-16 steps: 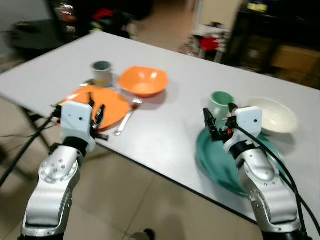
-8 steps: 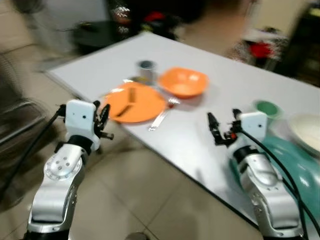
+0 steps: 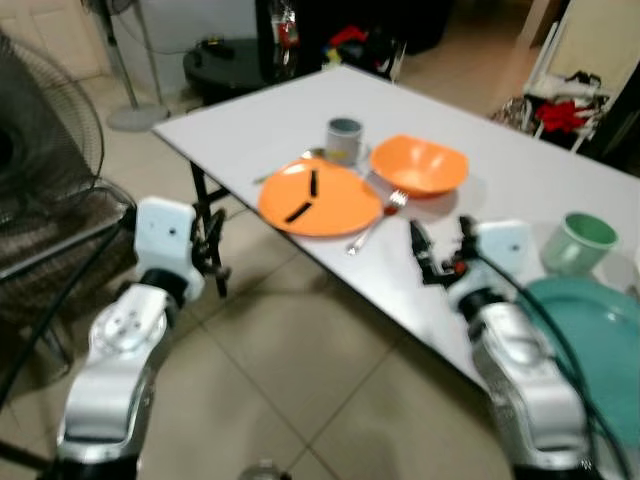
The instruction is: Setting the table
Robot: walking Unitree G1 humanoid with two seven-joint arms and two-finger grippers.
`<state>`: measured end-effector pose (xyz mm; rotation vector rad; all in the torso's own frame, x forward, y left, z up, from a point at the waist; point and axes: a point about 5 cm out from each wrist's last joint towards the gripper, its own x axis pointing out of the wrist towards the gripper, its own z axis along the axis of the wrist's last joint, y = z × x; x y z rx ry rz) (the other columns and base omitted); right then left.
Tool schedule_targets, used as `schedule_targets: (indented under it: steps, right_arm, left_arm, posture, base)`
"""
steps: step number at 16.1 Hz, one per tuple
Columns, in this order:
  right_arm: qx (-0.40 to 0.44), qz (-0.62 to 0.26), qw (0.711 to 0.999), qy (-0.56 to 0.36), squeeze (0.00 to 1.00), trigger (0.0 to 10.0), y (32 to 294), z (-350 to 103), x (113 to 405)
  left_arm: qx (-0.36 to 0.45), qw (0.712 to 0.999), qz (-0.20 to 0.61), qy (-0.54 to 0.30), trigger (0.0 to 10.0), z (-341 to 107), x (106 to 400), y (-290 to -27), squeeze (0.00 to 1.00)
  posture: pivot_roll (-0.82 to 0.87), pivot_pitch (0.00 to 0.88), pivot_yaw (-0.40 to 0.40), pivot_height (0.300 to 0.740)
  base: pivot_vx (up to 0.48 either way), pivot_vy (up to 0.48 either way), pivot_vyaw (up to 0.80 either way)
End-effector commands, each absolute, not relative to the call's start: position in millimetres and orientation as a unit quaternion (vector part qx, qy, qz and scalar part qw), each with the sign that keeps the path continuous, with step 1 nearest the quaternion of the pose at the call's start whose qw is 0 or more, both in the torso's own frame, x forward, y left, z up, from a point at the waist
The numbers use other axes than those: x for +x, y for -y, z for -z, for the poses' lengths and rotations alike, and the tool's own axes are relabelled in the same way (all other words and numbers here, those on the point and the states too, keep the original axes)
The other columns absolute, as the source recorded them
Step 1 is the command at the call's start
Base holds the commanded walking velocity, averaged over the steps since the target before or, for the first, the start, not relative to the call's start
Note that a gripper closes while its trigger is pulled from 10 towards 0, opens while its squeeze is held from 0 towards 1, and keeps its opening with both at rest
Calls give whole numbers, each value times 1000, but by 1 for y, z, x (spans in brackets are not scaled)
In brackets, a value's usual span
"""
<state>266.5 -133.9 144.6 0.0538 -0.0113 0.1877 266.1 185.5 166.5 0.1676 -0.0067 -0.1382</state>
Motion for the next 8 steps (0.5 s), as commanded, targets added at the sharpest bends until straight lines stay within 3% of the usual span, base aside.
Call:
schedule_targets:
  steps: [1, 2, 8]
  right_arm:
    - [20, -83, 996, -3, 137, 10000, 141, -143, 266]
    - [20, -81, 996, -5, 0, 10000, 142, -143, 265]
    - [39, -78, 996, -22, 0, 10000, 138, -141, 266]
  left_arm:
    - [81, 994, 77, 6, 10000, -168, 267, -181, 0]
    - [80, 994, 78, 4, 10000, -167, 266, -181, 0]
    - [89, 993, 73, -14, 10000, -161, 264, -186, 0]
  posture:
    - [122, 0, -5, 740]
    - [117, 0, -5, 740]
    - [116, 0, 13, 740]
  base:
    - [0, 300, 0]
    - [0, 304, 0]
    - [0, 301, 0]
